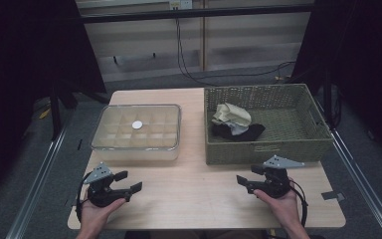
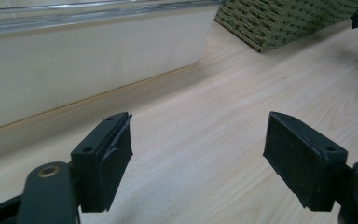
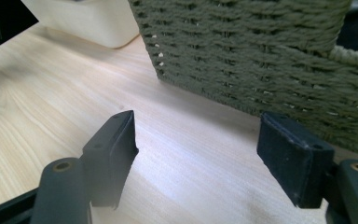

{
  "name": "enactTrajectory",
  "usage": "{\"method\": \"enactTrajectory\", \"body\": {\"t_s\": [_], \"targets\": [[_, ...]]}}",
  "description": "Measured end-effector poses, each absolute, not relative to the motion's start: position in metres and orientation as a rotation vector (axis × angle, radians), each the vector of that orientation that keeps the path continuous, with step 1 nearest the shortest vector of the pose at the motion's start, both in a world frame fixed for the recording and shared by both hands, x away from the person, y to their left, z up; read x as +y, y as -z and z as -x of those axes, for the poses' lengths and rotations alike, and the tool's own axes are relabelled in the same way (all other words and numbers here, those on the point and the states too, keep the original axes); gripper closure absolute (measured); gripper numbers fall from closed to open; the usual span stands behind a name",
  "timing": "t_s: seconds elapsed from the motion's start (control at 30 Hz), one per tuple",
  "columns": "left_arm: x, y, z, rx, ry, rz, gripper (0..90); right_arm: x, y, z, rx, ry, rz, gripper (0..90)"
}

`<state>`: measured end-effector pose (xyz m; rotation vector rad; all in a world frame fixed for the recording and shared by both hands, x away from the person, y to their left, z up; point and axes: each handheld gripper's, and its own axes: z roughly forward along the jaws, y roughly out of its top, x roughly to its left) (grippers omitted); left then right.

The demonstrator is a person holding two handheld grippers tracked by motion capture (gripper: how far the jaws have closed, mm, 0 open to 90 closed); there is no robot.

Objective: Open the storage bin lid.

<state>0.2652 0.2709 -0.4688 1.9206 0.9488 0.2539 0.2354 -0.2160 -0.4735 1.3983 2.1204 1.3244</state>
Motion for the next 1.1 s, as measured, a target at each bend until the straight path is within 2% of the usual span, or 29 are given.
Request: {"method": "enactTrajectory", "body": {"t_s": [0.6,1.1], "targets": [[0.274,0.469,-0.267,1.000,-0.214,-1.901,21.4,-0.216,0.477,-0.242,2.175,-1.327,-1.416,31.0],[0.284,0.463,-0.262,0.983,-0.166,-1.896,30.2,-0.198,0.465,-0.246,2.201,-1.377,-1.391,38.9]]}}
